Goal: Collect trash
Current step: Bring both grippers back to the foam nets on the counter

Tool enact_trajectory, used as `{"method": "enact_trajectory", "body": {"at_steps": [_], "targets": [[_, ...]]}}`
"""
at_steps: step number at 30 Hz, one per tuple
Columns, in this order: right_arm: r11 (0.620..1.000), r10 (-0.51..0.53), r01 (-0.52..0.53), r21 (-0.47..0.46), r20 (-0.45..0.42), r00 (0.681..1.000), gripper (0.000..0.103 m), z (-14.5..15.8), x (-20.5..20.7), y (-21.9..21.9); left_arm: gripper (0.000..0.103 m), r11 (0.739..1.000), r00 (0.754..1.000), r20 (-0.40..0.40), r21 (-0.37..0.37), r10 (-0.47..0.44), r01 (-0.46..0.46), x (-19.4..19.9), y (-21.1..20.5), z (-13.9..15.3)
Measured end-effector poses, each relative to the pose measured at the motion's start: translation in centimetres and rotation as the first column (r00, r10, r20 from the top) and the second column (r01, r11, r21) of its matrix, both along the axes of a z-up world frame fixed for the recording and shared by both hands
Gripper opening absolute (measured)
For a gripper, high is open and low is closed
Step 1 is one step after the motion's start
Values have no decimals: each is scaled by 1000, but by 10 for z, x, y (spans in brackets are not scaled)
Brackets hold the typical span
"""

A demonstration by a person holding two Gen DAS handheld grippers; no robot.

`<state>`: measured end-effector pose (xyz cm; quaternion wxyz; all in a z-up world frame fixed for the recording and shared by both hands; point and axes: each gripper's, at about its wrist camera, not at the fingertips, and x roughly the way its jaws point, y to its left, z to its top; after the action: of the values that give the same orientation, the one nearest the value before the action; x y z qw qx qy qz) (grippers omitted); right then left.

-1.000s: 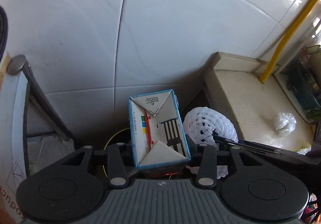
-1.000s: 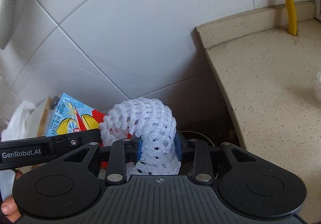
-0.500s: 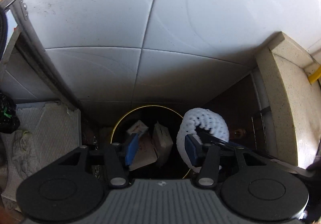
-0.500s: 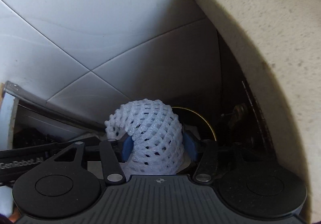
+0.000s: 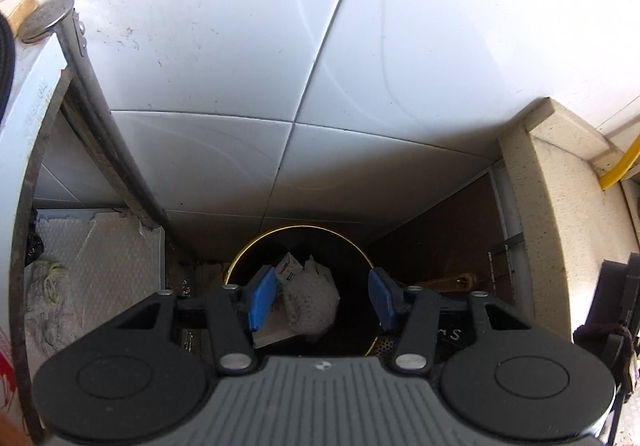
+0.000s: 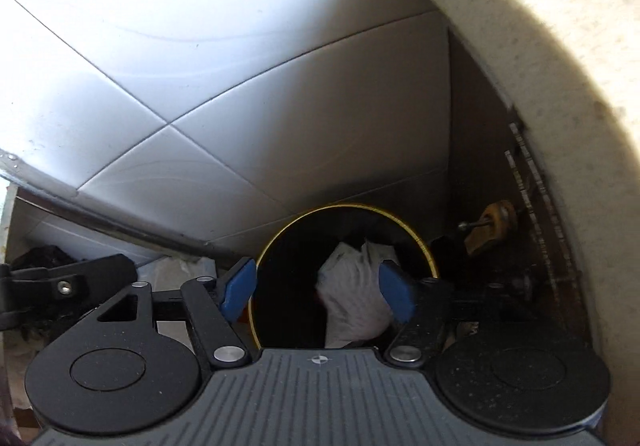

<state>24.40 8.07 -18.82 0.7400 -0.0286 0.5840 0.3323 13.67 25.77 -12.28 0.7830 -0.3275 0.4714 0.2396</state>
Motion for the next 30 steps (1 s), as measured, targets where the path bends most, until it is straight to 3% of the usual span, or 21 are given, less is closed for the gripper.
{"method": "enact_trajectory", "body": {"at_steps": [8, 14, 18, 23, 27, 30], "targets": [[994, -29, 20, 103, 89, 996, 74, 68, -30, -43, 47, 997, 992, 98, 13, -83, 82, -6, -21, 38], [984, -77, 40, 171, 210, 975, 75, 135, -58, -102, 48, 972, 955, 179, 24, -235, 234, 11, -60, 70], [975, -181, 126, 185, 320, 930, 77, 173, -73, -155, 48, 922, 893, 250, 2, -375, 387, 30, -102, 90], [944, -329, 283, 168, 438, 837, 81, 209, -84, -232, 49, 839, 797, 326, -22, -508, 543, 56, -155, 112], [916, -390, 379, 134, 529, 754, 85, 225, -92, -283, 62, 781, 722, 359, 33, -591, 623, 71, -199, 127], [901, -389, 427, 77, 581, 715, 88, 222, -87, -306, 63, 732, 671, 355, 56, -651, 680, 82, -231, 126]]}}
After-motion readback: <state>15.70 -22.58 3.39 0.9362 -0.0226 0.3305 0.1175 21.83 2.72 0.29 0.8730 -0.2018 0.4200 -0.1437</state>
